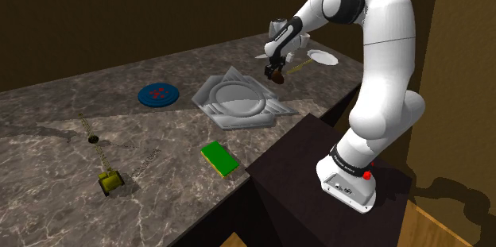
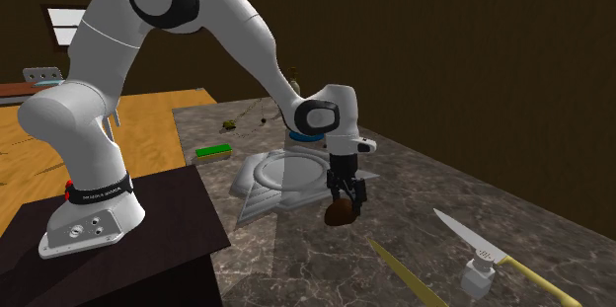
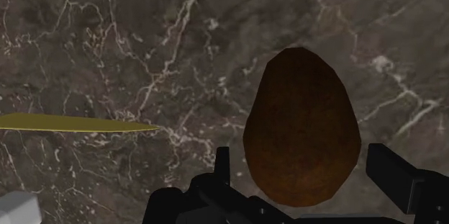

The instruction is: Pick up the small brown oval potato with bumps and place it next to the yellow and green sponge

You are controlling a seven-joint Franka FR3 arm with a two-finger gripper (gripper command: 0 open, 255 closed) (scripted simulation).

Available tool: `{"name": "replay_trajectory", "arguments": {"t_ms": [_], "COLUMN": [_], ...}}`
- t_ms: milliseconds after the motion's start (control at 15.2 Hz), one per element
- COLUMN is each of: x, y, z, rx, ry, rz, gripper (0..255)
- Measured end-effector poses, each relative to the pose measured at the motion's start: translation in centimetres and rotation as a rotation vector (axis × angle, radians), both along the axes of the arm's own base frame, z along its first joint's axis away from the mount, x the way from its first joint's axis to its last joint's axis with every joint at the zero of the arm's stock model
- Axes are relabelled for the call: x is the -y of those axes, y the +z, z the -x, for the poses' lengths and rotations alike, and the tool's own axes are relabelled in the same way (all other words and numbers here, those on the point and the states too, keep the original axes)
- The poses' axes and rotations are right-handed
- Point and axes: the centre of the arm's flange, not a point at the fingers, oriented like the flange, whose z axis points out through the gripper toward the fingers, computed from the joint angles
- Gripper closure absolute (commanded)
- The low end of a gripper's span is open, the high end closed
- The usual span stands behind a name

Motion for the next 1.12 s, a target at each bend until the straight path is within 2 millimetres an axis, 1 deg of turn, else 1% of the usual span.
{"name": "replay_trajectory", "arguments": {"t_ms": [66, 132, 792, 924, 1122], "x": [0.0, 0.0, 0.0, 0.0, 0.0], "y": [0.0, 0.0, 0.0, 0.6, 2.1], "z": [0.0, 0.0, 0.0, -0.1, 0.0], "rx": [0.0, 0.0, 0.001, 0.0, 0.0], "ry": [0.0, 0.0, 0.0, 0.0, 0.0], "rz": [0.0, 0.0, 0.0, 0.0, 0.0], "gripper": [0, 255, 255, 255, 255]}}
